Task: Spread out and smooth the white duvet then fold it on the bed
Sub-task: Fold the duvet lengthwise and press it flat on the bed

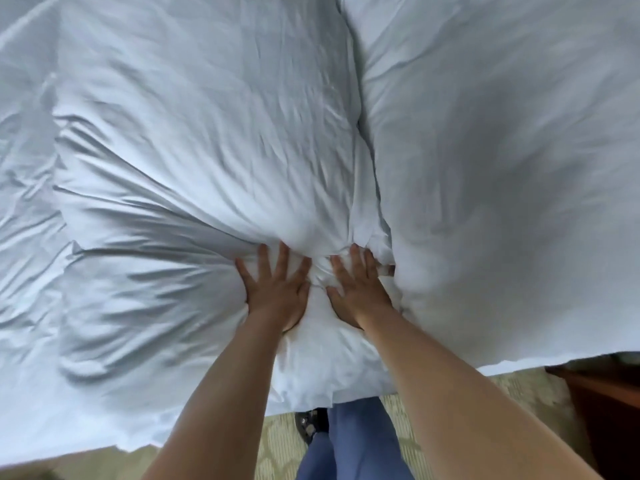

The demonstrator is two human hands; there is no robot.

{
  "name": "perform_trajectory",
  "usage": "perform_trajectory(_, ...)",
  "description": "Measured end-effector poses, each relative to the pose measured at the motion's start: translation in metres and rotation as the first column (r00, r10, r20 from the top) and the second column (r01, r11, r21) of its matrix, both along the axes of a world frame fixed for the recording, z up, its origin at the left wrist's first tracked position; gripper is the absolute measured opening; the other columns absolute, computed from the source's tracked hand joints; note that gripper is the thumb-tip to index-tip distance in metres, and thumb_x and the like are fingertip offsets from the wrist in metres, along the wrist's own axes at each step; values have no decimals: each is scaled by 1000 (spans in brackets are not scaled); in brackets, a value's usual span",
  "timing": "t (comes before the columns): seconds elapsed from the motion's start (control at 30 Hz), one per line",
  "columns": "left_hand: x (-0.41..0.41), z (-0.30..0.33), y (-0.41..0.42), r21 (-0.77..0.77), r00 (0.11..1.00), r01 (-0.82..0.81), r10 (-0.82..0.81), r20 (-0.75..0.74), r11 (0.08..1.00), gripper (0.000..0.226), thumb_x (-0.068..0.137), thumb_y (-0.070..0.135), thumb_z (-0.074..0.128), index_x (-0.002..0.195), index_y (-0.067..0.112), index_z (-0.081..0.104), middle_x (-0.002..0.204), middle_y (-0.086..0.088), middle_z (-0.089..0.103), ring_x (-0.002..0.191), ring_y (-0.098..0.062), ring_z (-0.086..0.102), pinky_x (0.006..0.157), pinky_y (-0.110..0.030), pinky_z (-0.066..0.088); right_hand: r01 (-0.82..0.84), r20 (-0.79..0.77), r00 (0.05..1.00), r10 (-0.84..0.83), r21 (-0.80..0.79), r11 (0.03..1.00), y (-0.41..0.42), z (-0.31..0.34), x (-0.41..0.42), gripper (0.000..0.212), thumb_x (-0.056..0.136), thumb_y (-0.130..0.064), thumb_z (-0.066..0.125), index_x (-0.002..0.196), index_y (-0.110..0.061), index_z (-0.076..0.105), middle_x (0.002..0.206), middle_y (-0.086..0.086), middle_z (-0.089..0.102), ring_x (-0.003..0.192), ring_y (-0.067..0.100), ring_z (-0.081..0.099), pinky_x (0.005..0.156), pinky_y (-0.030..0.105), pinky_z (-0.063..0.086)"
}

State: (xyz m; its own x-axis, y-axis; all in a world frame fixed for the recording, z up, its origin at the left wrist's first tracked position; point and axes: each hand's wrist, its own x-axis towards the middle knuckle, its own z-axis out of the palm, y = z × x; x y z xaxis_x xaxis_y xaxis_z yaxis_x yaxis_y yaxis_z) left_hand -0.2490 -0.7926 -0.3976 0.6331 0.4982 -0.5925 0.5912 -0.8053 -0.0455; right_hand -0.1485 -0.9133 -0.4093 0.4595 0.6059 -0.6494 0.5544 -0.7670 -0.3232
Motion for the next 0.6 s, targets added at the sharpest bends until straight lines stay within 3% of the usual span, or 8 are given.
perform_trajectory(0.13, 2, 21, 6, -73, 994, 44, -51, -92, 996, 55, 97, 55, 15, 148, 46, -1, 159, 4, -18, 144, -33, -18, 104, -69, -13, -90, 30, 995, 96, -155, 984, 1, 25, 2, 61, 101, -49, 21, 151, -34, -11, 155, 3, -29, 143, 28, -24, 115, 43, -10)
perform_trajectory(0.17, 2, 34, 8, -75, 990, 103, -109, -89, 992, 55, 97, 53, 19, 149, 44, 4, 161, 3, -7, 146, -32, -5, 107, -68, -2, -85, 50, 994, 95, -173, 981, 1, 34, 0, 61, 101, -48, 21, 151, -34, -9, 157, 3, -25, 145, 29, -20, 116, 46, -9)
perform_trajectory(0.23, -4, 65, 17, 35, 977, 211, -211, 16, 977, 48, 98, 39, 28, 146, 32, 27, 152, -2, 33, 138, -28, 33, 110, -52, 26, -14, 171, 985, 37, -131, 991, 6, 51, -10, 58, 100, -43, 25, 152, -29, 5, 160, 6, -5, 146, 30, -2, 117, 50, -1)
perform_trajectory(0.3, -22, 91, 34, 202, 965, 76, -123, 233, 977, 44, 93, 22, 30, 134, 22, 46, 134, -8, 54, 125, -28, 48, 104, -42, 34, 25, 345, 938, -32, 25, 999, 20, 68, -31, 54, 99, -37, 33, 149, -22, 20, 158, 8, 16, 143, 27, 16, 117, 47, 11)
perform_trajectory(0.37, -59, 106, 52, 272, 964, -99, 24, 266, 957, 50, 94, 27, 29, 142, 21, 37, 148, -10, 38, 139, -29, 29, 113, -48, 17, -7, 304, 951, -47, 174, 985, 35, 83, -60, 58, 99, -37, 35, 151, -21, 17, 159, 8, 13, 144, 24, 17, 116, 43, 13)
perform_trajectory(0.43, -105, 106, 53, 230, 989, -131, 112, 95, 964, 57, 99, 44, 21, 152, 26, 10, 161, -5, 4, 147, -28, -1, 114, -56, -2, -136, 165, 980, 110, 160, 978, 34, 90, -94, 61, 100, -45, 29, 153, -27, 4, 161, 5, 1, 147, 23, 7, 117, 46, 6)
perform_trajectory(0.5, -140, 100, 41, 128, 991, -127, 132, -29, 984, 60, 98, 52, 11, 151, 32, -9, 159, 1, -16, 146, -29, -16, 112, -62, -5, -238, 112, 967, 230, 63, 969, 22, 88, -118, 63, 98, -53, 22, 151, -32, -6, 160, 2, -12, 147, 22, -9, 116, 51, -2)
perform_trajectory(0.6, -168, 92, 19, 5, 987, -131, 131, -91, 991, 61, 96, 58, 10, 147, 39, -16, 156, 4, -25, 143, -31, -23, 107, -69, -5, -291, 123, 946, 298, -76, 954, 7, 89, -127, 69, 96, -59, 20, 149, -33, -15, 157, 4, -25, 145, 22, -22, 114, 55, -8)
